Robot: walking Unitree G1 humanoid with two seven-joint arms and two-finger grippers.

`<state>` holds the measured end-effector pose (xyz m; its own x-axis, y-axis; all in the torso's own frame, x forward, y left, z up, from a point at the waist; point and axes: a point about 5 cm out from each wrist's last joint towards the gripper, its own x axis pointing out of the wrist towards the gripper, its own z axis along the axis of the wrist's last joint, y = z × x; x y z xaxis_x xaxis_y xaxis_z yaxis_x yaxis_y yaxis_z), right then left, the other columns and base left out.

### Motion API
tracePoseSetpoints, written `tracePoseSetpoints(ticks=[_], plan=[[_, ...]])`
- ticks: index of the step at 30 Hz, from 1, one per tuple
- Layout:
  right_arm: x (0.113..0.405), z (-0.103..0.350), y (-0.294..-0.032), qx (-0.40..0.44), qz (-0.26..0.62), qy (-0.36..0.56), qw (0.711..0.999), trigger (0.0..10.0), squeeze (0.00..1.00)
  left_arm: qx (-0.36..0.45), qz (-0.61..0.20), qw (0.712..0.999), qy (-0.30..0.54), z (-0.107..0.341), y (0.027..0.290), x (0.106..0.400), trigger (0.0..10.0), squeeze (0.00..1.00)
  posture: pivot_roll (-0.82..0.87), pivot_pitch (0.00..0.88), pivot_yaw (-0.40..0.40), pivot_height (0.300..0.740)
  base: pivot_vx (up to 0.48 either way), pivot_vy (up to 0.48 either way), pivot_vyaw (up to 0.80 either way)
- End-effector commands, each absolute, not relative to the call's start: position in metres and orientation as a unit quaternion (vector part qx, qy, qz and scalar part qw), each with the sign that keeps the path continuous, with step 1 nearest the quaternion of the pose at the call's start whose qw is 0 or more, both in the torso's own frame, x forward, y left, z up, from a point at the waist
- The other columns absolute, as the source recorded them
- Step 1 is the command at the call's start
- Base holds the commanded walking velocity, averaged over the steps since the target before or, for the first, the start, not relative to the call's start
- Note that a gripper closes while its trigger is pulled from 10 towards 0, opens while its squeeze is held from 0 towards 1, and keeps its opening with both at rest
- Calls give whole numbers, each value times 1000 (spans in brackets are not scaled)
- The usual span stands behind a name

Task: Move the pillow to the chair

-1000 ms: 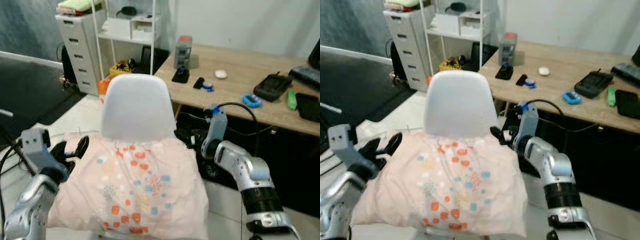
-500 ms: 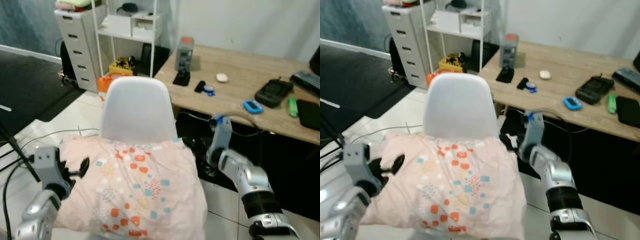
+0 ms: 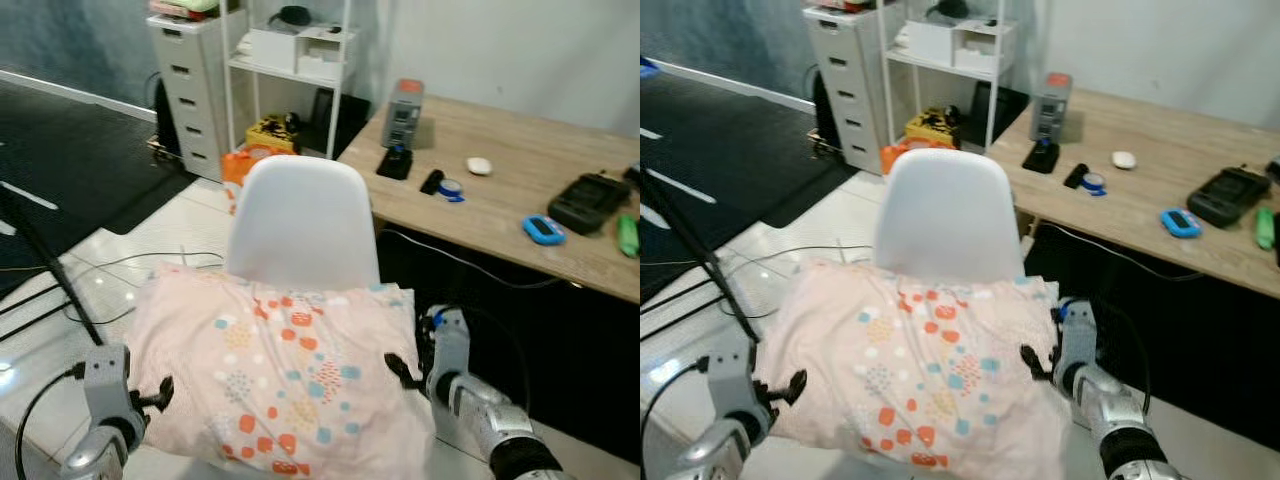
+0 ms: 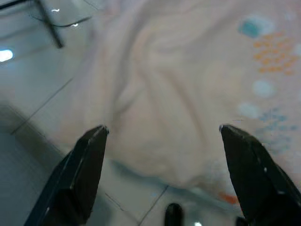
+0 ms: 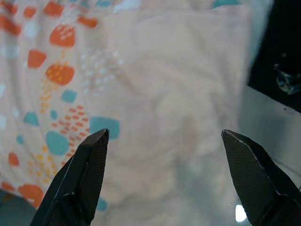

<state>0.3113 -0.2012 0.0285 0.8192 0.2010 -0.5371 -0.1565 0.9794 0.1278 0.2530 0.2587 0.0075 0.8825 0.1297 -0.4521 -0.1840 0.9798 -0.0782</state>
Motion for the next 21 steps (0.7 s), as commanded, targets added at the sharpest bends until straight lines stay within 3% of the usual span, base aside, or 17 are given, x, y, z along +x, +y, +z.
tracePoseSetpoints(ticks=[1,5,7,14,21], plan=[[300,14,-201,22,95,308,946,10000,0,-42,84,956,277,-10,253,244,10000,0,-130,79,-16,732,0,0,763],[277,-15,-199,-1,92,358,929,10000,0,39,54,923,378,-41,239,227,10000,0,-125,65,-22,732,0,0,767],[277,-15,-199,-1,92,358,929,10000,0,39,54,923,378,-41,239,227,10000,0,-125,65,-22,732,0,0,769],[235,-51,-207,-33,57,455,888,10000,0,95,-12,864,495,-74,216,192,10000,0,-115,34,-24,732,0,0,763],[230,-54,-212,-57,53,472,878,10000,0,102,-32,849,518,-80,207,187,10000,0,-113,25,-23,732,0,0,767]])
